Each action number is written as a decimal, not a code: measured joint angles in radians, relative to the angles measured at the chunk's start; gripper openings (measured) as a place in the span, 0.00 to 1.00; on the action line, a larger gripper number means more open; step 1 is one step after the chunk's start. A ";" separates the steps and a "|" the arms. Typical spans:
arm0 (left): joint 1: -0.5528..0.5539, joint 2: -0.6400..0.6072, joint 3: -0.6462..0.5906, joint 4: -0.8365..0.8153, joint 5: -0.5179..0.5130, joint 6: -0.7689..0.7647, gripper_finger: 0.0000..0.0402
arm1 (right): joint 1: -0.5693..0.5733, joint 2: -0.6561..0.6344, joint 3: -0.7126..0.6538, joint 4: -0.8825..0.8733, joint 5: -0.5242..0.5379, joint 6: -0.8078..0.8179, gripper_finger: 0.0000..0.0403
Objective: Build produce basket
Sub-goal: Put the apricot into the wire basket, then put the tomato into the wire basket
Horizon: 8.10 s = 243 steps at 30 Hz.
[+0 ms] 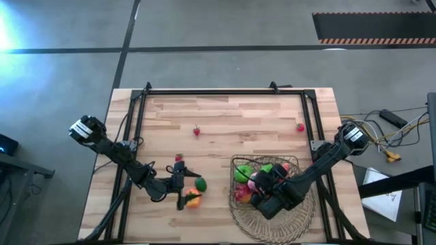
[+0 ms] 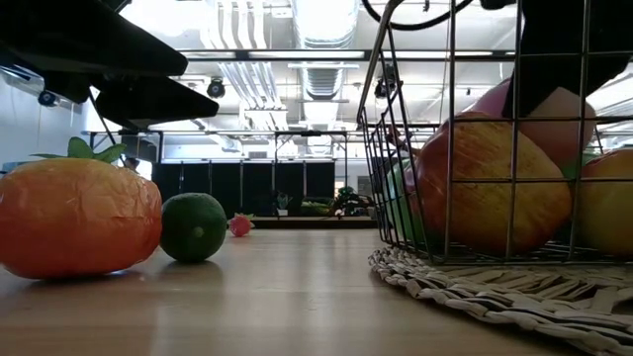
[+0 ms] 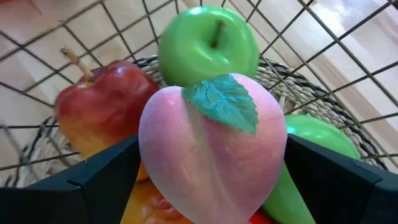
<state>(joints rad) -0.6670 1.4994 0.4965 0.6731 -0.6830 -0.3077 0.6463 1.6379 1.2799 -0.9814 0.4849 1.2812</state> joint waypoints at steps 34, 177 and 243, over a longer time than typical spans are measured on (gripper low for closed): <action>0.000 0.000 0.000 0.000 0.044 -0.001 0.87 | -0.104 0.000 0.031 0.022 -0.276 -0.401 0.93; 0.018 0.000 0.002 0.000 0.051 -0.026 0.87 | -0.175 0.053 0.127 -0.024 -0.302 -0.587 0.02; -0.041 -0.371 0.097 -1.127 -0.052 -0.683 0.87 | -0.084 -0.017 0.126 0.134 0.014 -0.481 0.02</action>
<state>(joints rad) -0.7076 1.1287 0.5930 -0.4538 -0.7350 -0.9905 0.5625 1.6211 1.4057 -0.8476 0.4989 0.7998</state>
